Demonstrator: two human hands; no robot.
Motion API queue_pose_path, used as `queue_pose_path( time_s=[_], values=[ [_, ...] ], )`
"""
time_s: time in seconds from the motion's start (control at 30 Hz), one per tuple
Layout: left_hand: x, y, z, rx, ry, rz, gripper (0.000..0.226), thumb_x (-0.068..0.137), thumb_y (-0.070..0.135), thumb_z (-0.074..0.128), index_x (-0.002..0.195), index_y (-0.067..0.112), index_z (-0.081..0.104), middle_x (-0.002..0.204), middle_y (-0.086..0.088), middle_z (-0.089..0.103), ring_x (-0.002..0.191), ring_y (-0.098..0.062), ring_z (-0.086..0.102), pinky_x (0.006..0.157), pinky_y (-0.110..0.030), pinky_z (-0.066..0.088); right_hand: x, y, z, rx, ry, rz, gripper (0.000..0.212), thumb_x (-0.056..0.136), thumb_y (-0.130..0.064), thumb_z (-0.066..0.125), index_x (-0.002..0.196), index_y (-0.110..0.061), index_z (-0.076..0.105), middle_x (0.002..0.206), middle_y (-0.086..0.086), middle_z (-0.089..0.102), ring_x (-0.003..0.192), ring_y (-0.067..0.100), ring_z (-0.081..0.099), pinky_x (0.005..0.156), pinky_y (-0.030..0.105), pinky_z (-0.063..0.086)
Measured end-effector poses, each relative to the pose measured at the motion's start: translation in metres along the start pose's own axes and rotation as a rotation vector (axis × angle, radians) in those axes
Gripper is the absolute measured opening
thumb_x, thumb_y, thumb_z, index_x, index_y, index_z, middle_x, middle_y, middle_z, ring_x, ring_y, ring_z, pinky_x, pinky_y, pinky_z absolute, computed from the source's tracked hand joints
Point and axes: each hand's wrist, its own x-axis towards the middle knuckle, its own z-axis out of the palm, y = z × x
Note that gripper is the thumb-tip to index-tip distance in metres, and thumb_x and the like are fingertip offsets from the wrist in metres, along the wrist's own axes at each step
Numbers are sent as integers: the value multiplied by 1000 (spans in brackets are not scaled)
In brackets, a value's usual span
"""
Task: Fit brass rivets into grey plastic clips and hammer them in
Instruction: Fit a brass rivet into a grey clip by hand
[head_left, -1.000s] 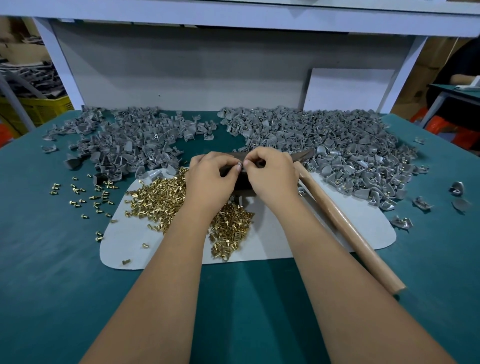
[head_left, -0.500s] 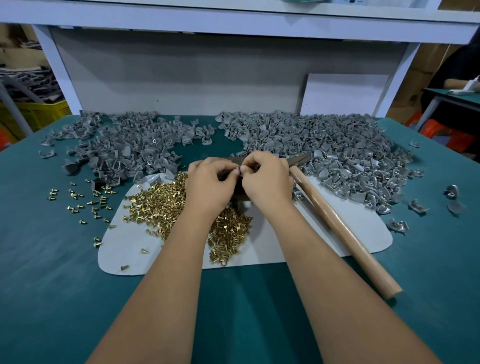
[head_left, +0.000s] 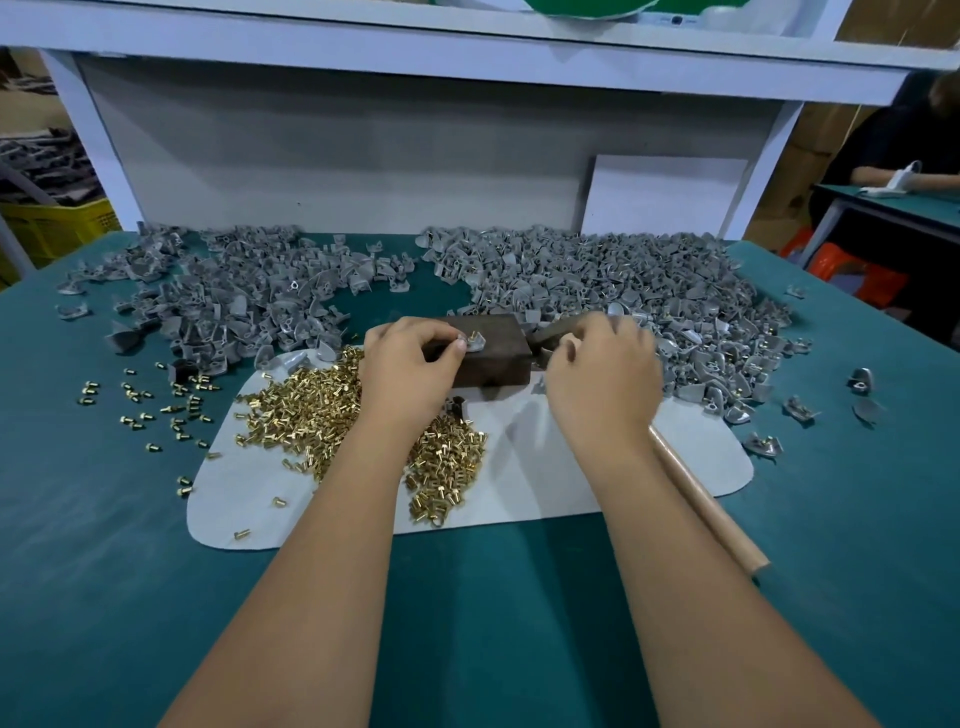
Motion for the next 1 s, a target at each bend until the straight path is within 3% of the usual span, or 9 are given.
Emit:
queue_pose_path(
  time_s=[0.1,0.2,0.33,0.43,0.5,0.57,0.73,0.83,1.0],
  values=[
    [-1,0,1,3,12,-1,12,91,31,64,99,28,72,111,11,63,109,-13,33,98,-35,32,-4,16,-11,-187,-133,80,36,93,-32,49,114,-3,55,115,15,56,106,33,53,77,38,44],
    [-1,1,1,17,12,-6,12,92,32,63,99,29,72,112,10,64,113,-18,37,98,-35,33,-7,22,-11,-228,-278,116,35,95,-34,47,110,-7,62,106,13,60,100,34,57,68,33,38],
    [-3,2,0,7,5,-7,10,92,30,63,98,30,71,111,11,63,116,-21,38,101,-38,36,-6,19,-15,-244,-191,54,37,95,-35,47,113,-6,61,113,15,57,107,34,51,79,38,41],
    [-4,3,-1,-10,-1,-4,11,91,30,65,99,29,73,108,11,62,117,-22,38,102,-39,35,-3,5,-11,68,-57,-111,28,94,-33,53,111,-16,65,106,1,55,105,25,50,89,38,39],
    [-4,4,-2,-16,-5,-7,12,90,31,66,99,29,73,107,13,61,118,-22,37,102,-38,33,-2,-11,-4,381,-157,-104,23,93,-29,56,112,-20,66,101,-7,50,103,18,52,92,36,44],
    [-3,4,-1,11,-1,2,13,90,32,65,100,30,73,112,11,63,118,-23,38,100,-35,31,2,-24,4,541,-263,-90,21,92,-27,58,110,-21,67,100,-8,52,102,16,54,91,35,46],
    [0,2,3,86,21,32,13,90,35,64,100,32,72,112,10,64,116,-23,42,93,-28,28,18,-35,23,517,-358,-93,10,90,-25,60,88,-26,69,92,-4,66,100,20,57,87,39,48],
    [2,1,5,91,47,34,12,89,34,64,98,33,72,109,10,64,114,-23,42,89,-25,27,22,-39,28,532,-373,-44,18,86,-22,63,72,-33,62,82,-6,67,101,22,58,84,41,50],
    [3,2,8,91,60,41,12,89,34,64,98,33,73,107,11,64,113,-22,41,87,-24,26,21,-41,33,585,-369,4,10,83,-26,66,75,-32,65,87,-6,68,103,21,58,86,41,51]
  ],
)
